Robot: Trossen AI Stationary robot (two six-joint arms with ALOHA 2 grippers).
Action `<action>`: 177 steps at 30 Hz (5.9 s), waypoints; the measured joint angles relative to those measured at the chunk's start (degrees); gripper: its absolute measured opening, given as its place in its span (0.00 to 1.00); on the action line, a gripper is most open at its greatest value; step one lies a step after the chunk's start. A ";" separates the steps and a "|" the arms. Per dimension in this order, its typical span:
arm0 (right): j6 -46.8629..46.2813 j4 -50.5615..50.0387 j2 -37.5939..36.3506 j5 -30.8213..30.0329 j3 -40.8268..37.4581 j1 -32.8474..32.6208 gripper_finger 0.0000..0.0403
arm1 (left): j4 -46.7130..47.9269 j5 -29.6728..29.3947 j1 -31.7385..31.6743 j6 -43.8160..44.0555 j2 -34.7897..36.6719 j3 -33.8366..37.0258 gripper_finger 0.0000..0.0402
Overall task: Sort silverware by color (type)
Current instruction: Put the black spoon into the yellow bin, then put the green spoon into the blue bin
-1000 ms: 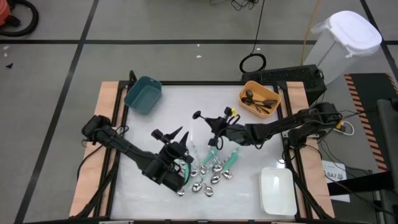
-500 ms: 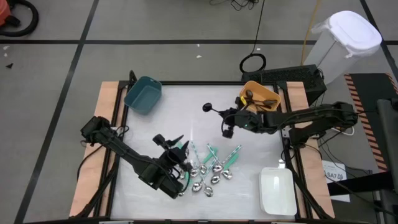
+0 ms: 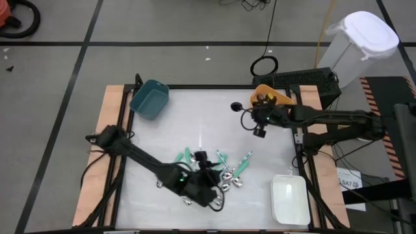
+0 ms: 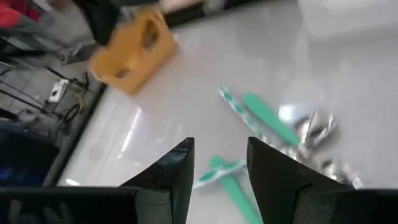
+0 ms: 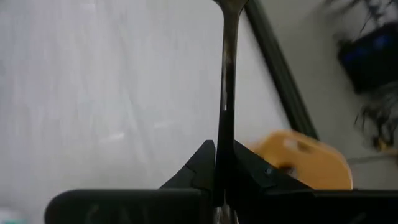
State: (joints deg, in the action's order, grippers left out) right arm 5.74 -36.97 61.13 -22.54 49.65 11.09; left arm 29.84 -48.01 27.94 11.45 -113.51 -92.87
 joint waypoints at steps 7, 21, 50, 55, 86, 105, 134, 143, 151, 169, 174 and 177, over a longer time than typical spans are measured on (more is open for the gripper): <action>0.34 -7.47 -0.88 3.19 -0.02 6.53 0.06 | -10.32 6.71 -3.32 -8.25 -6.60 0.05 0.37; 6.89 -10.05 -0.62 3.20 -1.11 20.28 0.06 | -50.78 23.25 -8.61 -16.11 -10.29 14.05 0.37; 15.56 -2.35 6.41 6.30 -8.37 33.24 0.08 | -55.54 17.37 -8.57 -19.97 9.99 36.02 0.37; 18.38 -1.38 9.63 6.06 -8.37 33.24 0.08 | -52.87 15.78 -8.68 -19.46 9.99 35.87 0.37; 13.89 -0.56 0.08 -7.36 -8.16 25.82 0.37 | -47.77 17.14 -10.83 -11.23 16.82 46.33 0.37; -0.74 5.82 -6.83 16.82 -5.84 -2.95 0.37 | -46.24 20.22 -10.18 -10.87 16.94 46.31 0.37; -1.00 24.23 7.18 16.72 -8.96 -25.91 0.37 | 15.86 25.32 -9.10 18.21 16.85 29.94 0.37; -3.56 22.22 7.18 16.67 -8.96 -28.45 0.37 | 18.33 26.04 -7.94 37.41 16.51 29.94 0.37; -3.59 22.22 7.18 16.65 -8.96 -31.12 0.37 | 22.46 26.12 -8.15 47.16 16.52 30.98 0.44; -3.68 22.28 7.18 16.39 -8.96 -33.29 0.37 | 10.88 27.35 -7.67 48.10 16.52 39.69 0.53; -3.44 22.36 7.18 16.39 -8.96 -33.29 0.37 | 8.14 28.33 -7.75 45.84 16.38 39.69 0.40; -3.37 22.36 7.18 16.38 -8.96 -33.29 0.37 | 8.01 28.64 -8.04 45.46 15.23 39.69 0.29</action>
State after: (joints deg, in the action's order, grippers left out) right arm 2.37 -14.61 68.31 -6.16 40.69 -22.20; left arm 37.85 -19.38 19.90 56.90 -98.28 -53.19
